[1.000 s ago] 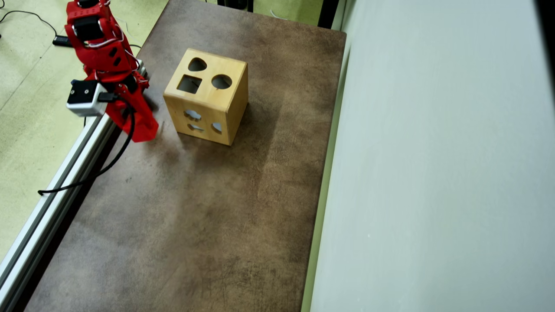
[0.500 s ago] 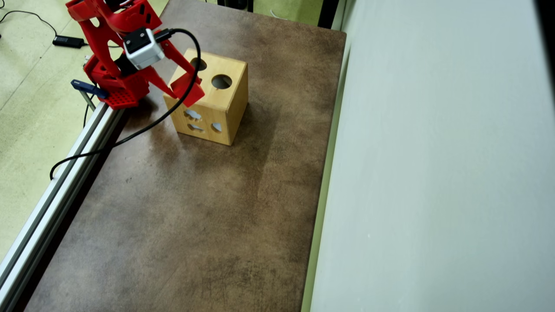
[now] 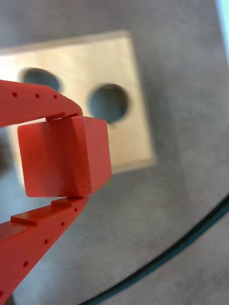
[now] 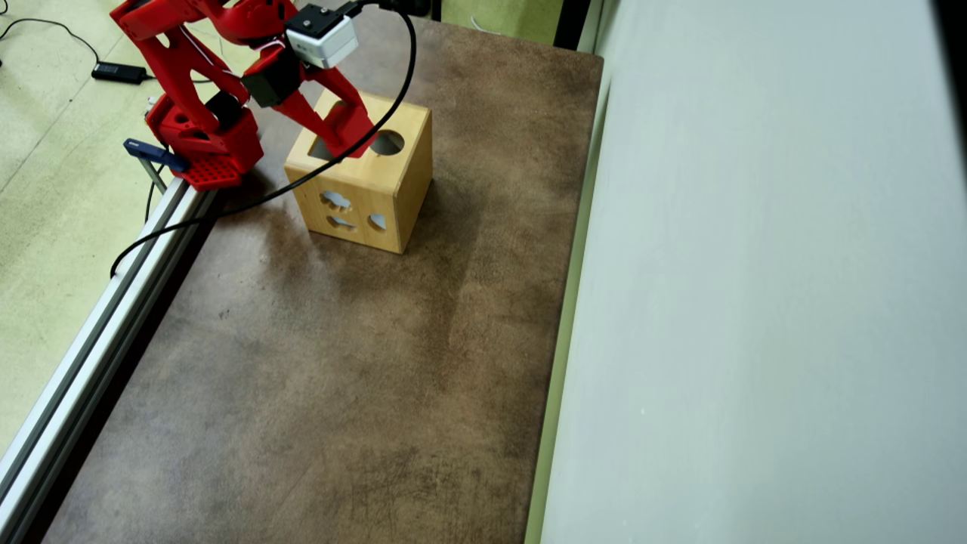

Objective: Pick and place the red cube on the square hole

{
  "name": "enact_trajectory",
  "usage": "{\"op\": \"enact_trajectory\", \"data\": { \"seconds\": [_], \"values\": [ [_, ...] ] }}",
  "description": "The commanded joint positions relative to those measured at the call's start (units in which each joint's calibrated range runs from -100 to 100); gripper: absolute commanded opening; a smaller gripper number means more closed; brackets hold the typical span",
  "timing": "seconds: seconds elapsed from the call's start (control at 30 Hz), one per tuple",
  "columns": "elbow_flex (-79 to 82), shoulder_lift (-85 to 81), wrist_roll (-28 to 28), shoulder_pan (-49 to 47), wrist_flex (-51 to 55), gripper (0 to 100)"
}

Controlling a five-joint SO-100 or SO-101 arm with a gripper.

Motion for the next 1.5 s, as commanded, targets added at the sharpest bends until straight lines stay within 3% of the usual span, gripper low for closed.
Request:
{"op": "enact_trajectory", "data": {
  "seconds": [0.0, 0.3, 0.53, 1.47],
  "values": [
    [-3.21, -2.84, 0.34, -2.82, 6.89, 2],
    [-2.32, -1.82, 0.68, -2.97, 7.05, 2],
    [-2.14, 0.14, 5.32, -2.23, 7.05, 2],
    [-0.62, 9.73, 3.08, -2.89, 7.93, 2]
  ]
}}
